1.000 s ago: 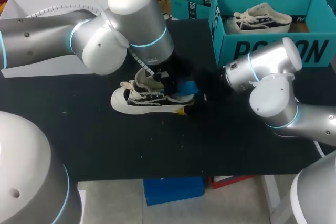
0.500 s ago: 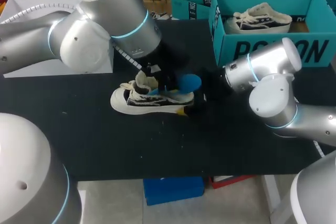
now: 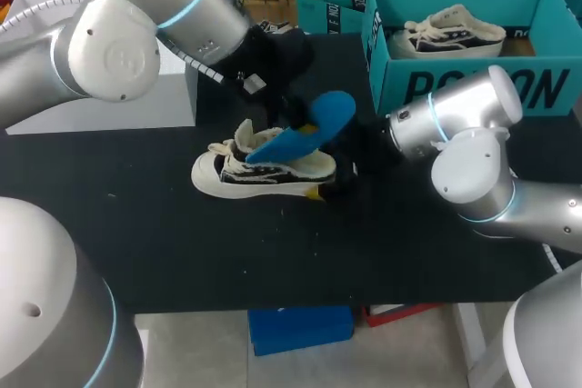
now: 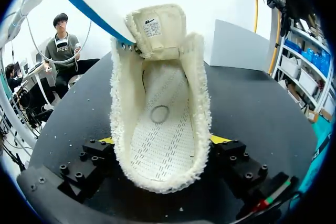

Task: Take the shoe out of the shoebox, open the shoe tongue, remove and reinsert the insole, then place the shoe into the shoebox

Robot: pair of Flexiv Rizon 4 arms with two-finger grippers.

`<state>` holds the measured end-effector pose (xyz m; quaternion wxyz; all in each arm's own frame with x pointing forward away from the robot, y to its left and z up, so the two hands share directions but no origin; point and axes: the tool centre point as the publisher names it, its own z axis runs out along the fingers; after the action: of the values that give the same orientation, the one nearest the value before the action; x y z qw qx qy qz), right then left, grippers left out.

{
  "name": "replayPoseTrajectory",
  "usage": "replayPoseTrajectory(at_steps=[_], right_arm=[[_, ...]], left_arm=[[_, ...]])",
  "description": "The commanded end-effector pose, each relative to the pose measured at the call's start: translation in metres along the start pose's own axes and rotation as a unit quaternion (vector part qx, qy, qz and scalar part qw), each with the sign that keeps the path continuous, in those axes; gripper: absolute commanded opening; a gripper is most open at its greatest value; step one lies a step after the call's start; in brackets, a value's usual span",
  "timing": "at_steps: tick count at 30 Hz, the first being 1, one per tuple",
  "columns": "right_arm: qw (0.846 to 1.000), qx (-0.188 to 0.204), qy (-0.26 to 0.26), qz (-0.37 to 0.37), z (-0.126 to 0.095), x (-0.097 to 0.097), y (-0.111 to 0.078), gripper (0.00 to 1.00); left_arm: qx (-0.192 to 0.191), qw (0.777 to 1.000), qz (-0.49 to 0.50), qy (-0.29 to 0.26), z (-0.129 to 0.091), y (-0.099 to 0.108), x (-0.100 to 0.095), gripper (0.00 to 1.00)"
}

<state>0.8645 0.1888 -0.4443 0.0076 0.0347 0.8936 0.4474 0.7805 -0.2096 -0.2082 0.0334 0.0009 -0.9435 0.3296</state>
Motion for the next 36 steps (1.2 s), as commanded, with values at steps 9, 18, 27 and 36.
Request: replayPoseTrajectory(at_steps=[9,18,27,36], right_arm=[[1.000,0.001,-0.001,0.001,0.002,-0.001,0.000,0.00],[1.000,0.001,-0.001,0.001,0.002,-0.001,0.000,0.00],[1.000,0.001,-0.001,0.001,0.002,-0.001,0.000,0.00],[1.000,0.001,-0.001,0.001,0.002,-0.001,0.000,0.00]], left_arm=[[0.117,0.992,-0.020,0.041,-0.055,-0.047,0.030,0.00],[0.183,0.975,-0.050,0.113,-0.066,-0.049,0.037,0.00],[0.183,0.975,-0.050,0.113,-0.066,-0.049,0.037,0.00],[0.218,0.965,-0.092,0.112,-0.078,-0.045,0.029,0.00]])
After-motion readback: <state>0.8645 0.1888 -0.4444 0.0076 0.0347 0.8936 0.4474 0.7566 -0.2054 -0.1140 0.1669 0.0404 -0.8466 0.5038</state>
